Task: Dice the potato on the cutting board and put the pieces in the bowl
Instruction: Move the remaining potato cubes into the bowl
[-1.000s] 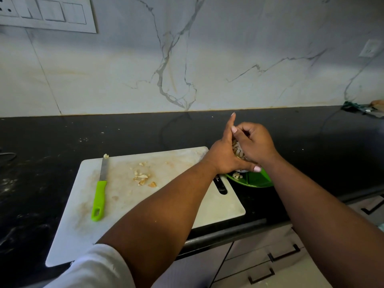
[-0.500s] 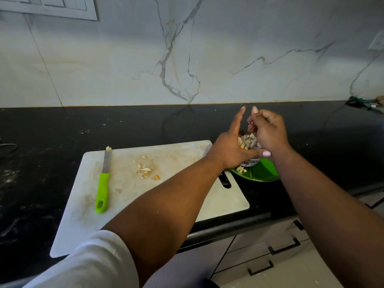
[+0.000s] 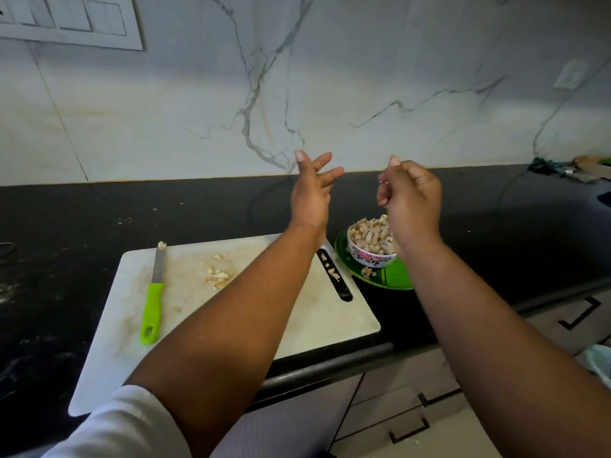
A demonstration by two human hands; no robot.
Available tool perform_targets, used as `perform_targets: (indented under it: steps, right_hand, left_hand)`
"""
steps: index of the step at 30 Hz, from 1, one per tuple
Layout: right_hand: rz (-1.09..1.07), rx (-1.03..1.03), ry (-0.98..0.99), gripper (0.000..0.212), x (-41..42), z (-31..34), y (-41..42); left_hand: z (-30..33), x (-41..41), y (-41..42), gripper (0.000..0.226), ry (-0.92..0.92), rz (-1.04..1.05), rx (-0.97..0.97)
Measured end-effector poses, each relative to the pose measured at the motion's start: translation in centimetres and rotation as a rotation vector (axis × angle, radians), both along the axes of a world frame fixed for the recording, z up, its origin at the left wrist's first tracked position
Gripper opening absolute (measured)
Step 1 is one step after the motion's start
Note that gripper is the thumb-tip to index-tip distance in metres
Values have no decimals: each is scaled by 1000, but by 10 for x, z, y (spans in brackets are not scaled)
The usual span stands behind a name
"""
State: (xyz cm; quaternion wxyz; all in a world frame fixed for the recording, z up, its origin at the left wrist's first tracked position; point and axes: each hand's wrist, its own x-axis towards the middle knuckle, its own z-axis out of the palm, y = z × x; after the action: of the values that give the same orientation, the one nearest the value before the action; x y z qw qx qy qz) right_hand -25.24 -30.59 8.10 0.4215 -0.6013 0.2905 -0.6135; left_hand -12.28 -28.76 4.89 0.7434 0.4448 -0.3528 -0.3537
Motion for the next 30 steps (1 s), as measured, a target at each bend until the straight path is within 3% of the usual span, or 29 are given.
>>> perform_targets:
  steps: [2,4,7,14,18,21,24,28,30]
  right_hand:
    - [-18,-19,229,33,10,-3,14]
    - [35,-30,497,29,17,-9,24]
    - [144,-31,812,15,26,-19,35]
    - [338,-39,1028,24,75,-44,65]
    - [323,-51,1138,36,118,-61,73]
    - [341,-112,1136,19,150,-67,82]
    - [364,-217,1171,33,174,-64,95]
    - [495,-431,1192,5,182,-68,102]
    - [606,-502,1231,3,167,-69,100]
  left_hand:
    - [16,13,11,63,-4,22,25]
    - [26,27,19,44,-131,12,104]
    - [33,49,36,44,-286,-38,264]
    - [21,129,93,37,-521,72,335]
    - [-7,166,119,35,-441,155,332]
    - [-26,177,130,32,-329,211,317]
    - [-42,185,131,42,-233,205,326]
    - [-50,190,134,51,-214,199,343]
    - [-52,192,134,47,-228,203,328]
